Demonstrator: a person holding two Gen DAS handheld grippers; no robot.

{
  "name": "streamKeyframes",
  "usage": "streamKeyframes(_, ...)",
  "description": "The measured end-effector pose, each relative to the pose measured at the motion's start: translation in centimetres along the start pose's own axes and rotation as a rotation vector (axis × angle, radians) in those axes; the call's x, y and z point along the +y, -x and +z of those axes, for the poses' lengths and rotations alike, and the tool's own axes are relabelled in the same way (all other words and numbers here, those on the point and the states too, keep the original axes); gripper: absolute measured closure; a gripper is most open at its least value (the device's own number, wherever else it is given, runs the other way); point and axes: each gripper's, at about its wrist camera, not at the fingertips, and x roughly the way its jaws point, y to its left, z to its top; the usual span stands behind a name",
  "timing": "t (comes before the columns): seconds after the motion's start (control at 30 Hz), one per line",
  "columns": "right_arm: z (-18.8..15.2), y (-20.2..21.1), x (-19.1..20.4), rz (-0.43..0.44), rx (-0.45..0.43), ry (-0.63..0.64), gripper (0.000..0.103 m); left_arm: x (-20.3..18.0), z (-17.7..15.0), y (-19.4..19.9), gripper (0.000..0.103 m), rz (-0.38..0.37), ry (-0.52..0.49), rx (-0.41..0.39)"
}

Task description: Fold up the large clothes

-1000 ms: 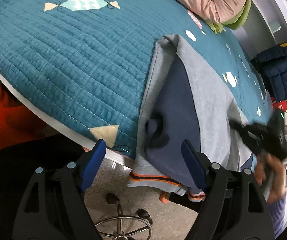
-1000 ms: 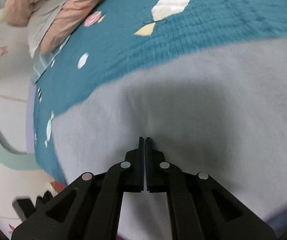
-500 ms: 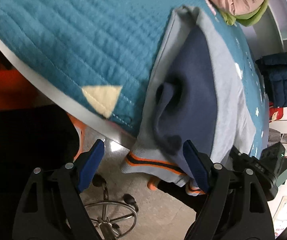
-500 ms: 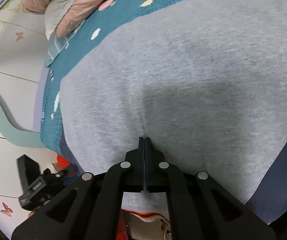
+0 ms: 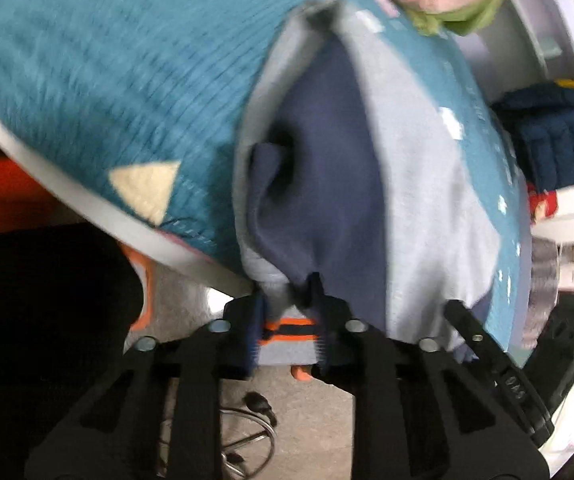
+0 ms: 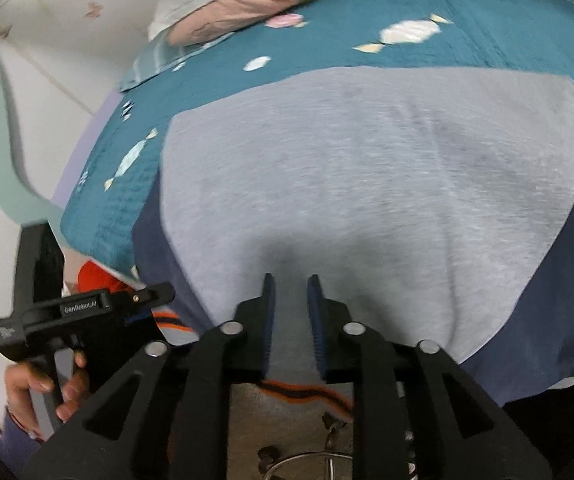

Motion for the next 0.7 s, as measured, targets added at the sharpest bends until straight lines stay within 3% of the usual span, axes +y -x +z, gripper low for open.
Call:
streamKeyframes(0.07, -0.4, 0.1, 1.1, 0.010, -0.011, 0.032, 0.064, -0.7, -0.1, 1.2, 0.085, -0.024, -0.022, -0.019)
streamKeyframes(0.27, -1.0, 0.6, 5.7, 0.066, -0.045, 0.170, 0.048, -4.4, 0.4, 4.9, 0.091, -0.118, -0.118, -0.063)
streamKeyframes(0.3, -1.1, 0.7, 6.1, 0.073, -0.046, 0.190, 0.047, -4.9, 0.6, 5.5, 0.102, -0.145, -0.128, -0.072)
streamKeyframes(0.33, -1.1, 0.5, 6.9, 0.072, -0.049, 0.219, 0.044, -5.4, 0.8, 5.7, 0.103, -0.174, -0.131, -0.072)
streamKeyframes(0.43, -1.1, -0.4, 7.7, 0.057, -0.030, 0.248, 0.041, -6.2, 1.6, 4.9, 0.103, -0.079, -0.161, -0.062)
streamKeyframes(0.53, -1.4, -1.1, 7.4, 0.045, -0.010, 0.231, 0.041, -4.1, 1.9, 4.0, 0.103, -0.046, -0.104, -0.030)
streamKeyframes(0.57, -1.7, -1.1, 7.0, 0.046, -0.005, 0.228, 0.041, -3.3, 1.7, 3.8, 0.102, -0.003, -0.098, -0.038)
streamKeyframes(0.6, -1.8, -1.2, 6.8, 0.040, 0.000, 0.224, 0.041, -2.3, 1.8, 3.5, 0.095, 0.013, -0.089, -0.031)
streamKeyframes(0.63, -2.0, -1.3, 6.6, 0.035, 0.005, 0.217, 0.041, -1.3, 1.9, 3.0, 0.080, 0.025, -0.071, -0.019)
streamKeyframes(0.7, -2.0, -1.6, 6.1, 0.043, 0.021, 0.188, 0.041, 0.8, 2.1, 2.5, 0.068, 0.061, -0.015, -0.022)
